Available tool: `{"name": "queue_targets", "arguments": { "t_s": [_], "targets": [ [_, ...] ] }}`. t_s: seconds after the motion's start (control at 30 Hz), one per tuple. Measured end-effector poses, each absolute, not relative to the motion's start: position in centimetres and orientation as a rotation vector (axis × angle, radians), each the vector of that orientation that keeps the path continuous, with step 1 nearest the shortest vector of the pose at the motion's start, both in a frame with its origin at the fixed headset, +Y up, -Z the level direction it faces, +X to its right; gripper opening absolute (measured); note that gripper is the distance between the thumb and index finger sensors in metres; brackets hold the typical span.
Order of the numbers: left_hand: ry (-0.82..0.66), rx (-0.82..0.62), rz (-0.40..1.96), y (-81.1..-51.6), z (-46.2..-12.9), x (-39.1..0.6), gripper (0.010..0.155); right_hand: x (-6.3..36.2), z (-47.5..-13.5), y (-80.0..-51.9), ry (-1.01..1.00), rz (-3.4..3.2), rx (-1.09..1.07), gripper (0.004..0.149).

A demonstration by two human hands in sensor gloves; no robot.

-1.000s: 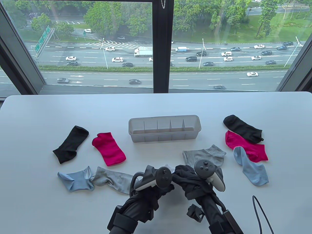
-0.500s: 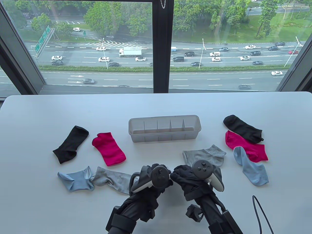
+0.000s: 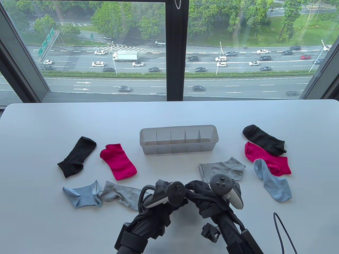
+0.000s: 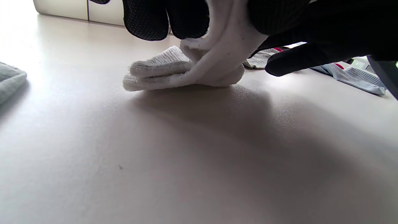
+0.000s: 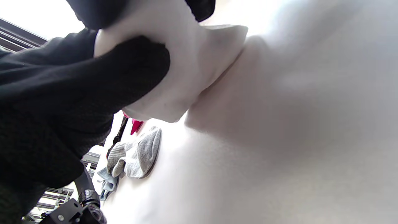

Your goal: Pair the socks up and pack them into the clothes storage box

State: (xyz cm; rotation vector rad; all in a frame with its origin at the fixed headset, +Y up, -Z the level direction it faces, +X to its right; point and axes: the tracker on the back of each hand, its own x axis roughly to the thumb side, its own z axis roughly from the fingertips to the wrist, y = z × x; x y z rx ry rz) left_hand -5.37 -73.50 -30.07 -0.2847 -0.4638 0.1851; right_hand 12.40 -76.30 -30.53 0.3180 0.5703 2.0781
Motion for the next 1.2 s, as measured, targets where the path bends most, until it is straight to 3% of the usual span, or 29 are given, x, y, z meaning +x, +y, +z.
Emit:
{"name": "queue_targets", "arguments": {
  "t_s": [0.1,0.2,0.33,0.43,0.57,0.63,0.7,0.77,0.83,1.0,1.1,1.2],
  "targets": [
    [-0.459,-0.228,0.162,-73.0,-29.7,-5.1,0.071,12.4,-30.7,-76.3,0.569,2.046,0.277,0.045],
    [-0.478,-0.152,0.182,-72.4,-29.4,-4.9,0.055,12.7,-30.6,-76.4,0.546,2.035,0.243,0.048],
    [-0.48,-0.179,0.173,-72.5,-29.5,-5.2,0.05,12.6,-30.6,-76.1,0.553,2.046,0.322,0.065],
    [-0.485,-0.235,0.143,-73.0,-29.5,-5.1,0.052,12.5,-30.7,-75.7,0.52,2.094,0.304,0.053],
    [-0.451,-0.273,0.08,-73.1,-29.6,-4.7,0.054,12.3,-30.6,-76.0,0.537,2.114,0.318,0.048],
    [-0.436,-0.198,0.099,-72.8,-29.4,-5.0,0.066,12.4,-30.6,-76.2,0.548,2.083,0.288,0.048],
    [-0.433,-0.134,0.141,-72.5,-29.3,-5.3,0.062,12.6,-30.7,-76.2,0.537,2.081,0.271,0.049],
    [-0.436,-0.148,0.153,-72.4,-29.5,-5.3,0.051,12.4,-30.5,-76.1,0.505,2.091,0.256,0.055],
    [-0.444,-0.22,0.139,-72.5,-29.6,-5.3,0.05,12.3,-30.5,-76.1,0.52,2.118,0.324,0.07],
    [-0.436,-0.265,0.109,-72.9,-29.7,-5.3,0.052,11.9,-30.3,-76.1,0.523,2.192,0.329,0.051],
    [-0.403,-0.24,0.093,-72.7,-29.7,-5.5,0.068,12.0,-30.2,-76.5,0.535,2.164,0.311,0.049],
    [-0.438,-0.145,0.152,-72.1,-29.6,-5.6,0.057,12.3,-30.2,-76.7,0.517,2.09,0.249,0.051]
  ]
}}
